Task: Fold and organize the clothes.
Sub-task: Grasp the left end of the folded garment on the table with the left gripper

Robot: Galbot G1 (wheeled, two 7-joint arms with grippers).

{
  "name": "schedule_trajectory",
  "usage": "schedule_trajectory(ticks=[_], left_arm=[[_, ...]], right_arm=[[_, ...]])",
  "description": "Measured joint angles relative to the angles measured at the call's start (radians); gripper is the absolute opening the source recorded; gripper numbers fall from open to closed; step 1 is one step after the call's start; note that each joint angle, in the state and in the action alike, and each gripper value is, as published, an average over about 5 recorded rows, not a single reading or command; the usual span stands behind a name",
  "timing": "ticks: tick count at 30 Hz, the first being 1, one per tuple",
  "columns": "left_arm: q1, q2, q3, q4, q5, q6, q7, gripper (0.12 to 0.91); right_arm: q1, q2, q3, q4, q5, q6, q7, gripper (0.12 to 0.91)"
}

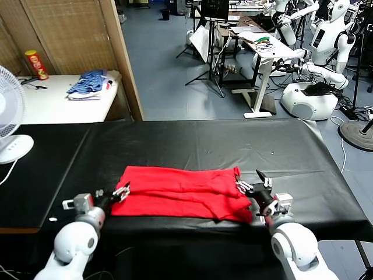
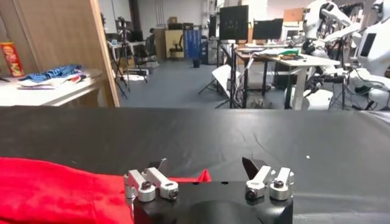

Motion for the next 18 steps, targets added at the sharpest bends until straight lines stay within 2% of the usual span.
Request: schedule_trajectory(ticks=[4, 6, 12, 14, 18], left_arm=[[0.018, -0.015, -0.002, -0.004, 0.006, -0.001, 0.005, 0.637], [0.025, -0.022, -0.001, -0.009, 0.01, -0.001, 0.007, 0.575], [0.036, -0.03, 0.007, -0.03, 0.051, 0.002, 0.009, 0.255], [0.035, -0.029, 0.011, -0.037, 0.076, 0.004, 0.009, 0.179], [0.028, -0.019, 0.013, -0.041, 0.151, 0.004, 0.011, 0.162]], right_arm=[[-0.004, -0.003, 0.006, 0.011, 0.003, 0.001, 0.0, 0.798], [-0.004, -0.003, 0.009, 0.012, 0.002, 0.003, 0.0, 0.798], [-0.008, 0.006, 0.01, 0.009, -0.01, 0.014, -0.002, 0.798], [-0.009, 0.01, 0.01, 0.009, -0.017, 0.017, -0.002, 0.798], [-0.013, 0.019, 0.016, 0.019, -0.026, 0.015, 0.0, 0.798]])
